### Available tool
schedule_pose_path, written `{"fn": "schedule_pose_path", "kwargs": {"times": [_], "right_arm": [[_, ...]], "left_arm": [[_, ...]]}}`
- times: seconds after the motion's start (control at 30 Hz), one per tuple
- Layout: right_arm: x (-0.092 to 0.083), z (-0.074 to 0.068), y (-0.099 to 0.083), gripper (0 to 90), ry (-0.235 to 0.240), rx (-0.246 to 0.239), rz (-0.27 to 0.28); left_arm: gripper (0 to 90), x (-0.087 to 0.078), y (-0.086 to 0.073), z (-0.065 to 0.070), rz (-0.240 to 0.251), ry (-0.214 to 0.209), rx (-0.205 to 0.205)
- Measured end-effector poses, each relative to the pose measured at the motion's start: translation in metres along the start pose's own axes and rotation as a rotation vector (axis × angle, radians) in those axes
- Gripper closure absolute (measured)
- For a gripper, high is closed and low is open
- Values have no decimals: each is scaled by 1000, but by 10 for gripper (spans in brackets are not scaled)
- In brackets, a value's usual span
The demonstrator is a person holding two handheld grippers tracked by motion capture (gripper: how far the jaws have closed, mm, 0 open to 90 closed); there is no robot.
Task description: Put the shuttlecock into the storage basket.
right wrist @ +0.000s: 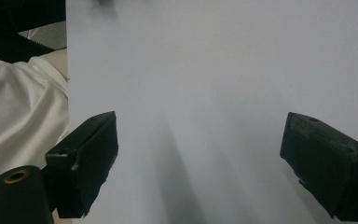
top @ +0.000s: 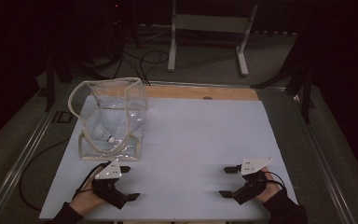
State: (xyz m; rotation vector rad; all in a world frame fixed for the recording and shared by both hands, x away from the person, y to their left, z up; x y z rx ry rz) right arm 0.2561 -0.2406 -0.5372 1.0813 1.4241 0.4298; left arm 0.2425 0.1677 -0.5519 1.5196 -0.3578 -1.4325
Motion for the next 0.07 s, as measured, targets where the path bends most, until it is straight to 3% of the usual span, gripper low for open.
{"fn": "schedule_pose_path", "kwargs": {"times": [0.07], "right_arm": [[0,0,0,112,-1,-1,-1]], "left_arm": [[4,0,0,1,0,-3,-2]]}}
Point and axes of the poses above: each handheld gripper's, and its own axes: x roughly forward along the jaws, y roughly out of its top, z roughly to its right, the point moved 4 cm from there along x, roughly forward along the jaws, and after that the axes turned 3 degrees about z, right-handed, at the moved point
